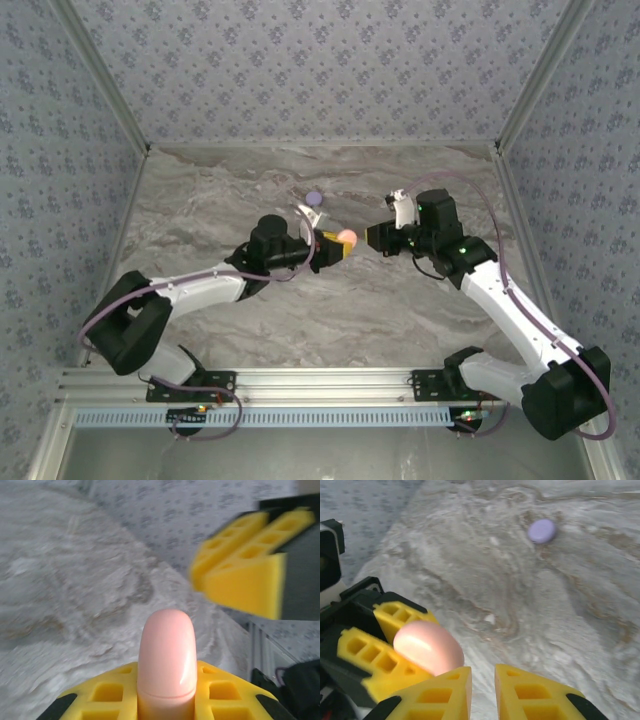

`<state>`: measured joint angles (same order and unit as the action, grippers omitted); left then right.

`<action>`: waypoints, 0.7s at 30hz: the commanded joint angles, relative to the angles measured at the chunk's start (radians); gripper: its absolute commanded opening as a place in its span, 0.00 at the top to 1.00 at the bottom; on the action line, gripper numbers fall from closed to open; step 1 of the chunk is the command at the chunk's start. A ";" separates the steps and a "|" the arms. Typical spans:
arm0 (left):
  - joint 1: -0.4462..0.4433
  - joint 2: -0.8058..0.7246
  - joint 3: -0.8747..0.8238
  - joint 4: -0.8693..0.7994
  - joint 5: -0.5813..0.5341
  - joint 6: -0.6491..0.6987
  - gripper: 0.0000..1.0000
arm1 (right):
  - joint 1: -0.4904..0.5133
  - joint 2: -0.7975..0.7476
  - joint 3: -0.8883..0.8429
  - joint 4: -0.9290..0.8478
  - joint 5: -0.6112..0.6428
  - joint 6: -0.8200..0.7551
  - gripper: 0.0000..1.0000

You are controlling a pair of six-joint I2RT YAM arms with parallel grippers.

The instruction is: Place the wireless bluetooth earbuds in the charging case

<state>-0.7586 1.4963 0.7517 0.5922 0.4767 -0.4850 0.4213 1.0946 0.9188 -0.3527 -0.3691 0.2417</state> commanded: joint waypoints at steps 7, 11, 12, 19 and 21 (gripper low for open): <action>0.086 0.120 0.234 -0.495 -0.109 -0.096 1.00 | -0.008 0.007 -0.015 -0.079 0.182 0.014 0.77; 0.126 0.202 0.312 -0.621 -0.129 -0.088 1.00 | -0.008 0.022 -0.015 -0.089 0.186 0.021 0.76; 0.137 0.222 0.325 -0.629 -0.123 -0.092 1.00 | -0.008 0.026 -0.015 -0.092 0.188 0.021 0.76; 0.193 0.348 0.433 -0.691 -0.074 -0.095 1.00 | -0.008 0.036 -0.018 -0.099 0.182 0.021 0.75; 0.205 0.381 0.462 -0.712 -0.074 -0.095 1.00 | -0.007 0.037 -0.018 -0.099 0.181 0.021 0.75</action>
<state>-0.5659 1.8481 1.1496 -0.0608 0.3775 -0.5709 0.4183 1.1267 0.9054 -0.4332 -0.1997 0.2466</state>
